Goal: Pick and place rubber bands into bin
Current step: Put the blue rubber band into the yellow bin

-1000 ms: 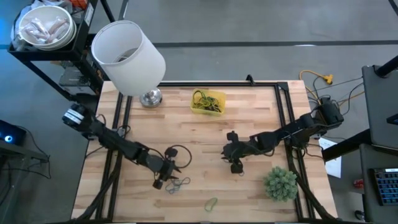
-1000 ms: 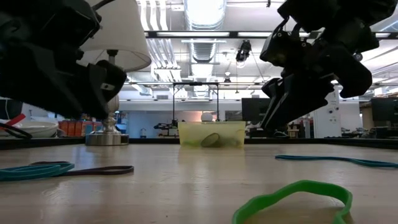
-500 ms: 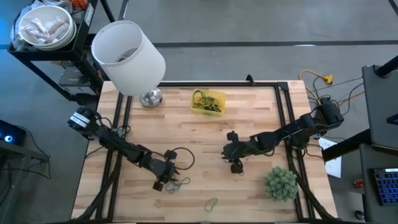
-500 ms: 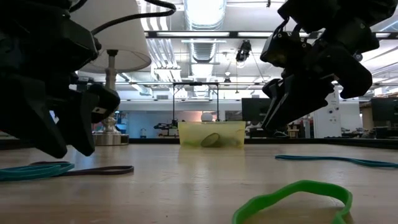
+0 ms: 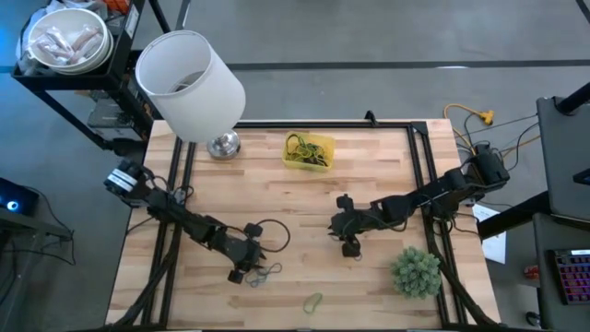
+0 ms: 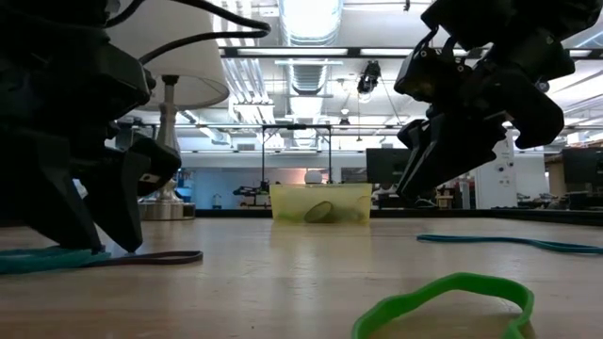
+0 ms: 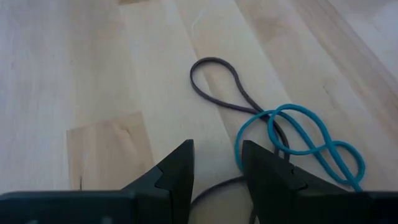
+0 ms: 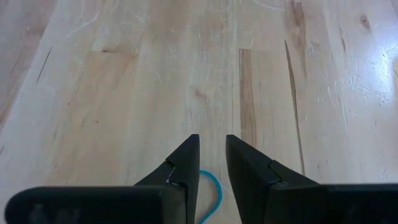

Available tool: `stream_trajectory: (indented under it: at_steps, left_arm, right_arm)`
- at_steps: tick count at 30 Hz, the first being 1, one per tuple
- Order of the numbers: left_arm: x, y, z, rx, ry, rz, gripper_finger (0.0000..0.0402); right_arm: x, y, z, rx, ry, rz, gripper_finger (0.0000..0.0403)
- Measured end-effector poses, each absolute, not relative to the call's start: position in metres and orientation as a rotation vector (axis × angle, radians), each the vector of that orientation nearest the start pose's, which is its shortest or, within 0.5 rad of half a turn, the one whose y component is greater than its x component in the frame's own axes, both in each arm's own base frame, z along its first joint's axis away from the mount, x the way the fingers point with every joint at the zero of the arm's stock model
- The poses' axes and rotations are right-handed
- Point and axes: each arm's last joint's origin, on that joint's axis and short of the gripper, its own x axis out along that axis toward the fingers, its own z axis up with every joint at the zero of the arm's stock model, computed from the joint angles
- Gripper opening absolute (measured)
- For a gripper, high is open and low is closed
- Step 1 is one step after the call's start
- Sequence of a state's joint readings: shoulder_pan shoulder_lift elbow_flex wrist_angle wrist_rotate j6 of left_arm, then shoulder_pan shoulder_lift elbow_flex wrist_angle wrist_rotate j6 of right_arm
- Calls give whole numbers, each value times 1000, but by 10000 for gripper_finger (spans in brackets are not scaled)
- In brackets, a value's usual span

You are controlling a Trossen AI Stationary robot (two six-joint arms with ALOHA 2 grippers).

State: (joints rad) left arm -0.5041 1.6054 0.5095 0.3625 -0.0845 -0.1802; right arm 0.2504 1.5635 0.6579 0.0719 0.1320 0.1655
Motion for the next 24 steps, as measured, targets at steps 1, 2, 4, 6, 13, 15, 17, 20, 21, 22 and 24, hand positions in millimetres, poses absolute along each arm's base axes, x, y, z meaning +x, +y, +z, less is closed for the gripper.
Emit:
stream_trajectory:
  at_steps: [1, 2, 4, 6, 13, 15, 17, 20, 21, 22, 24]
  left_arm:
    - [235, -127, 111, 45, 739, -334, 121]
    - [235, -127, 111, 45, 740, -334, 121]
    - [235, -127, 111, 45, 741, -334, 121]
    - [235, -127, 111, 34, 743, -330, 121]
    - [233, -127, 117, 11, 738, -342, 121]
    - [233, -127, 120, 6, 723, -345, 121]
    - [233, -127, 121, 4, 716, -346, 121]
    - [233, -127, 121, 5, 715, -346, 121]
    - [233, -127, 121, 5, 715, -347, 121]
    - [233, -128, 121, 6, 716, -350, 121]
    - [232, -129, 121, 6, 720, -360, 121]
  right_arm:
    - [273, 66, 140, -2, 824, 44, 71]
    - [274, 66, 141, -2, 823, 44, 69]
    - [274, 66, 141, -1, 821, 44, 68]
    - [274, 66, 141, 0, 816, 44, 69]
    - [274, 66, 141, 0, 811, 45, 73]
    - [274, 66, 141, 0, 811, 45, 72]
    - [274, 66, 141, 0, 810, 45, 69]
    - [274, 66, 141, 0, 811, 45, 66]
    - [274, 66, 141, 0, 810, 45, 65]
    - [274, 66, 142, 0, 810, 45, 64]
    - [274, 66, 142, 0, 810, 45, 63]
